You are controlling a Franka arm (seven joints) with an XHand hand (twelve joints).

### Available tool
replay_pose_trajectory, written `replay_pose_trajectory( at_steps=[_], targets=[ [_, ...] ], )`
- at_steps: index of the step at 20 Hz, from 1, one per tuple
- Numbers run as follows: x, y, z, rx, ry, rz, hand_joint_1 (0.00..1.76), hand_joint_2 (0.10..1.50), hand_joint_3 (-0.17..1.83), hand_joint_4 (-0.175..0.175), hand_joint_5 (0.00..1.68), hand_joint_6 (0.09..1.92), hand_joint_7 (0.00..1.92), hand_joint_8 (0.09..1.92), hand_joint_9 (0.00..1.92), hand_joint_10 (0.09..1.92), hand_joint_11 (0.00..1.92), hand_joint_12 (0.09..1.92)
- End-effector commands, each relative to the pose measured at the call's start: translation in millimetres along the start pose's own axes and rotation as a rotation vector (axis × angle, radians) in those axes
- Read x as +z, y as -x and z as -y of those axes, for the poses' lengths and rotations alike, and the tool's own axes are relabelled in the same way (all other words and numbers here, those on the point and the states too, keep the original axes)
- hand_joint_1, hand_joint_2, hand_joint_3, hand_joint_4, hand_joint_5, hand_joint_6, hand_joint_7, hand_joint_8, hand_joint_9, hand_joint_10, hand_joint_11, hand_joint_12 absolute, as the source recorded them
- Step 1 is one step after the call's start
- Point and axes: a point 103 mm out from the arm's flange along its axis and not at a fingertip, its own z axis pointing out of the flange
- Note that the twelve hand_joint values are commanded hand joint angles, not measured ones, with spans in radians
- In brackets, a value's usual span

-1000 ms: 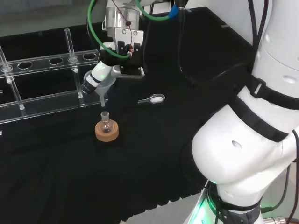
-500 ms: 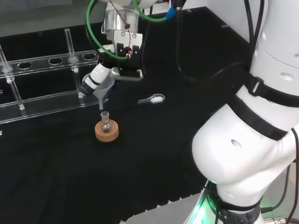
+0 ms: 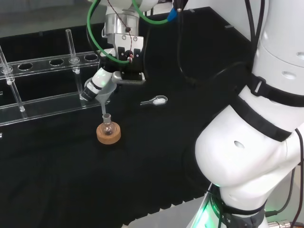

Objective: Place the funnel on the round-bottom flask.

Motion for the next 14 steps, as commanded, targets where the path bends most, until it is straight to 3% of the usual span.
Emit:
replay_pose_trajectory(
  at_steps=[1,14],
  targets=[
    [4.4,8.2,-7.9,0.02,-0.001,0.029,0.99,0.49,0.7,-0.017,1.07,0.53,1.37,0.29,1.32,0.19,0.67,1.26],
    [2.1,15.5,-13.8,0.026,0.001,0.038,0.99,0.49,0.7,-0.018,1.07,0.52,1.37,0.28,1.32,0.18,0.66,1.27]
  ],
)
